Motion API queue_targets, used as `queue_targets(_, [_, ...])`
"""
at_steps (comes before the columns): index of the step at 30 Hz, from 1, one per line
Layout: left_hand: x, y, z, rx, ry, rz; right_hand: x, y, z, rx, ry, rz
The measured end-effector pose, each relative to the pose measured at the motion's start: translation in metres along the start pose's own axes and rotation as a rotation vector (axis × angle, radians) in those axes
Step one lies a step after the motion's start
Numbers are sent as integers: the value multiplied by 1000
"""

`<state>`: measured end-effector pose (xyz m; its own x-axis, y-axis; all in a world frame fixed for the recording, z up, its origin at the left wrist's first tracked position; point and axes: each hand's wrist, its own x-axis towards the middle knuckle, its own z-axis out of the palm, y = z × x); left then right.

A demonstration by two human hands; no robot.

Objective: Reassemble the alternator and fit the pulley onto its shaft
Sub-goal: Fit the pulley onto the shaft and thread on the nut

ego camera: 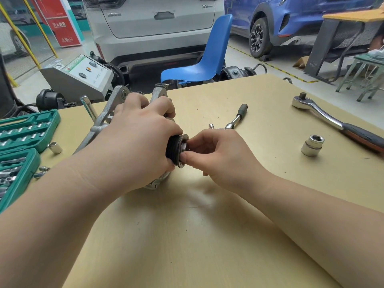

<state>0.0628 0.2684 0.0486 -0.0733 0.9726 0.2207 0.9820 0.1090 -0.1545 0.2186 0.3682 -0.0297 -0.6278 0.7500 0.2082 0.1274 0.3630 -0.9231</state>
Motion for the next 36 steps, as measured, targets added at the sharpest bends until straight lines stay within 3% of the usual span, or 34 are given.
queue_targets(6, [-1,0,-1,0,-7,0,-1,0,1,-10,9,-30])
queue_targets(20, [-1,-1,0,-17,10,7,-3,1,0,-338,77,-411])
queue_targets(25, [-1,-1,2,-12,24,9,-3,0,0,-45,32,-98])
queue_targets(30, [-1,-1,2,-11,31,5,1,0,-1,96,-46,131])
queue_targets(36, [-1,-1,2,-4,35,9,-1,0,4,58,-65,165])
